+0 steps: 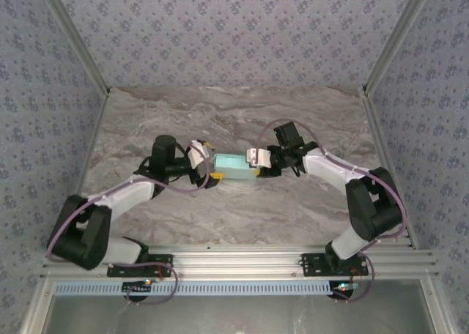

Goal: Fold the paper box

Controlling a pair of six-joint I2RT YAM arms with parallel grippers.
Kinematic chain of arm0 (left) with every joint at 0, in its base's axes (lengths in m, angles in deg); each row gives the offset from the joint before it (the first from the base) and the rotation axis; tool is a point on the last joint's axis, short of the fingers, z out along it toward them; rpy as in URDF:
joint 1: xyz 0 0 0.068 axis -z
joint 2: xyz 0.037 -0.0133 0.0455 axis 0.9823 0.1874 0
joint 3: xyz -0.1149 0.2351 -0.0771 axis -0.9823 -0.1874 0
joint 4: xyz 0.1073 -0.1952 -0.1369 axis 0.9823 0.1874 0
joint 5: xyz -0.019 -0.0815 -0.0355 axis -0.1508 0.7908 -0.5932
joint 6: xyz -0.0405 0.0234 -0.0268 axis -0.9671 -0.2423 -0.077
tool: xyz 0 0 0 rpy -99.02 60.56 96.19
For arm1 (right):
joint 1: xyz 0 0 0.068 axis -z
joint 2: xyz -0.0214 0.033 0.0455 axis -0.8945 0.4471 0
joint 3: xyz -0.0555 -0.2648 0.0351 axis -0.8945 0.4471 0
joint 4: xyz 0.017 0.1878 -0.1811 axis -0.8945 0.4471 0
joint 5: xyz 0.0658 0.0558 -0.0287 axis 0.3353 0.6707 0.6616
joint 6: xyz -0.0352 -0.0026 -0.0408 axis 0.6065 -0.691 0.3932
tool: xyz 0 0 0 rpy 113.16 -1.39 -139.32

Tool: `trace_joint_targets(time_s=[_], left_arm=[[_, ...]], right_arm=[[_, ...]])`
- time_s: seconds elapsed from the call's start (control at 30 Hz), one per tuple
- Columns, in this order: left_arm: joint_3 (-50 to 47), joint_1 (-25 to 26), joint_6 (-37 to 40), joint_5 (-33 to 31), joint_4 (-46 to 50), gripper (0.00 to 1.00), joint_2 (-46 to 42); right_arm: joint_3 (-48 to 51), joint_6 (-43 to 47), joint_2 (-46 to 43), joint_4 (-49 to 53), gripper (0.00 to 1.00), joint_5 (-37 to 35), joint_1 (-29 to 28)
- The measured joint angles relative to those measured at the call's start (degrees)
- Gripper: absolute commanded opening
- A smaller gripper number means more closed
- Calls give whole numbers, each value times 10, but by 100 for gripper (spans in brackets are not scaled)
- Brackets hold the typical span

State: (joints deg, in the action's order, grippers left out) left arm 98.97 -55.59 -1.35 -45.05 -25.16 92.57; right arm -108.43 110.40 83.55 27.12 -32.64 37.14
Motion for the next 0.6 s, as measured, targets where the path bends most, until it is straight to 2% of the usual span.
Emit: trace_joint_targets(time_s=[0.1, 0.23, 0.37, 0.47, 0.6], left_arm=[[-2, 0, -105, -86, 4, 99, -68], [19, -6, -295, -251, 73, 99, -134], [64, -21, -406, -309, 164, 99, -128], [143, -12, -473, -338, 273, 99, -64], [202, 2, -506, -337, 334, 99, 8]], right_arm=[[-21, -7, 13, 24, 43, 2, 2], [-34, -19, 23, 36, 41, 6, 2], [-45, -38, 30, 44, 41, 6, 3], [-55, -55, 36, 54, 42, 7, 6], [-70, -70, 46, 68, 42, 15, 11]])
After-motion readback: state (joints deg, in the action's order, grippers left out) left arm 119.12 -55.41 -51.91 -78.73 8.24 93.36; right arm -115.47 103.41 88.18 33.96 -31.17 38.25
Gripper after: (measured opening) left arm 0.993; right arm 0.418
